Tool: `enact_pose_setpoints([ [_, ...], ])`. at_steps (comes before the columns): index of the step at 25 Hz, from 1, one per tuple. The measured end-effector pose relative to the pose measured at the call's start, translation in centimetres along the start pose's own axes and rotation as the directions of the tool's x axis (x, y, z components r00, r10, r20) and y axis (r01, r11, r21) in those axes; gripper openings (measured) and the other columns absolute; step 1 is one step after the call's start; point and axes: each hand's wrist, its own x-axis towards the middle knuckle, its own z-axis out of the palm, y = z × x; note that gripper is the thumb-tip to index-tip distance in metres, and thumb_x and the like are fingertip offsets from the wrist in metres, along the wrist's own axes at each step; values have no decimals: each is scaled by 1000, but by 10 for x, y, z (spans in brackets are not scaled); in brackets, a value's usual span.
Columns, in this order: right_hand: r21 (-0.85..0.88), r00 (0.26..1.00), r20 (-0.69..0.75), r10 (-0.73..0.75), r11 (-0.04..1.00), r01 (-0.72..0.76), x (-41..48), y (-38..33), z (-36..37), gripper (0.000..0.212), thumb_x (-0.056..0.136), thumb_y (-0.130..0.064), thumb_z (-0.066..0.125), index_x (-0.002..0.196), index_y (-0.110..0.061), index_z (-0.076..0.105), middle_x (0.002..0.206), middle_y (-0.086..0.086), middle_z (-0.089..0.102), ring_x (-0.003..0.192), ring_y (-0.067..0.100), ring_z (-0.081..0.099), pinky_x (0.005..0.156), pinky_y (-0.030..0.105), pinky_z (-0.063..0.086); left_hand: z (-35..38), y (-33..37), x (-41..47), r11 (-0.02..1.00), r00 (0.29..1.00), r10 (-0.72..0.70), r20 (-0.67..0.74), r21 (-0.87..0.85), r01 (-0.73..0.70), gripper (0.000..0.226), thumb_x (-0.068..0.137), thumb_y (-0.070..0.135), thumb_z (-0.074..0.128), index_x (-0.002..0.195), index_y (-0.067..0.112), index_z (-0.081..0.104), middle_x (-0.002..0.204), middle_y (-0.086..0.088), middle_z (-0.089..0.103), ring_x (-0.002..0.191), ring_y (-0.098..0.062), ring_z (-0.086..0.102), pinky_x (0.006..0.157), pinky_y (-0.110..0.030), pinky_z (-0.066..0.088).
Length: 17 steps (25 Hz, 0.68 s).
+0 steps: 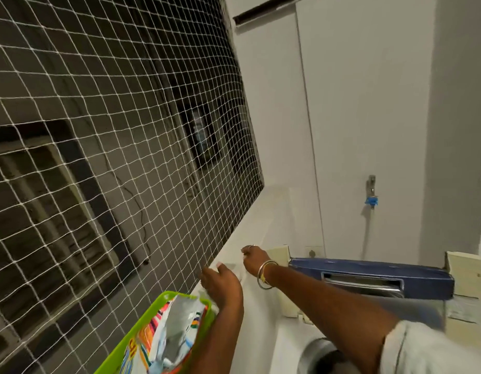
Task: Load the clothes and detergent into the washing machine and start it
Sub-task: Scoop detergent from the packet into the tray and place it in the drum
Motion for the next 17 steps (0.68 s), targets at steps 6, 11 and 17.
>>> enact_pose_setpoints([
  [6,-135,996,92,-12,991,25,15,4,25,41,100,-29,45,137,-12,53,144,9,52,131,26,49,108,29,36,0,-15,10,979,980,-198,-6,47,198,58,101,20,45,148,-9,25,156,-30,21,145,-45,22,117,-53,21],
  [11,-196,998,49,-39,980,48,19,9,35,41,98,-29,50,133,-9,57,137,9,58,126,27,53,103,28,40,5,-20,12,970,972,-235,21,71,233,52,101,14,40,146,-10,27,155,-29,24,144,-43,24,117,-50,23],
  [17,-96,998,-68,4,995,-10,12,15,32,29,90,-18,56,116,-12,68,120,9,67,110,25,62,91,25,46,5,-22,3,978,977,-208,55,28,206,60,97,5,39,151,-7,17,158,-27,20,146,-41,21,119,-48,20],
])
